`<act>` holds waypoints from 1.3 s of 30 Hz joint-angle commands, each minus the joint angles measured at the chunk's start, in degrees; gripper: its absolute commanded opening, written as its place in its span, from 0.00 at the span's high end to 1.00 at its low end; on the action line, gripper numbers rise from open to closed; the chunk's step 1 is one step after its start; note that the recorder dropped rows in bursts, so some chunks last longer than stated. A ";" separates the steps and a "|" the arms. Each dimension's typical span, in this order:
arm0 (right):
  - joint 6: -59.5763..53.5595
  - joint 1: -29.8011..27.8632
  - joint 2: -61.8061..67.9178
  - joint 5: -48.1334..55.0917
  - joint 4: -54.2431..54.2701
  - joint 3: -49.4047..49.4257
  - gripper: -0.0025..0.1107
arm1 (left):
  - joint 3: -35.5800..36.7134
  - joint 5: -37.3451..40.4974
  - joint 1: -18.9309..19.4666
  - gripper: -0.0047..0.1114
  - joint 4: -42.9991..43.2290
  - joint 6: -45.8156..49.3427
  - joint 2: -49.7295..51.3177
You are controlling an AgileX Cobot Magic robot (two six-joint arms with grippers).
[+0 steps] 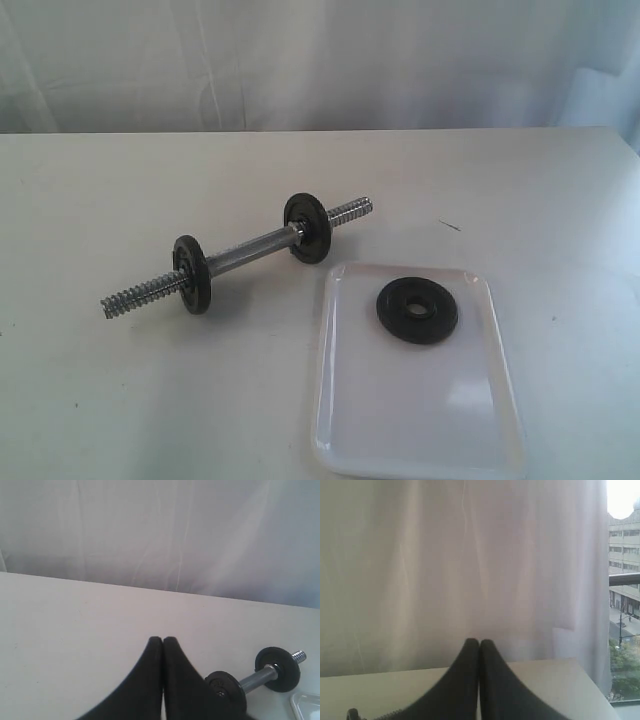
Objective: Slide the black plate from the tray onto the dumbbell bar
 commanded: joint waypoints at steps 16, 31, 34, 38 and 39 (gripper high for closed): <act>0.22 0.31 14.32 11.53 -0.97 -11.51 0.98 | -22.16 5.68 -0.28 0.96 -13.55 25.08 39.09; 0.22 0.31 15.38 13.30 -2.69 -11.51 0.98 | -37.23 20.14 -0.28 0.96 -30.12 52.89 61.58; 0.22 0.31 15.38 13.30 -2.69 -11.51 0.98 | -39.57 22.81 -0.28 0.96 -32.74 56.54 65.40; 0.22 0.31 15.38 13.42 -2.69 -11.51 0.98 | -41.67 25.16 -0.38 0.94 -35.48 62.87 70.81; 0.22 0.31 15.38 13.55 -2.69 -11.51 0.98 | -42.18 25.43 -0.68 0.91 -35.48 63.02 71.95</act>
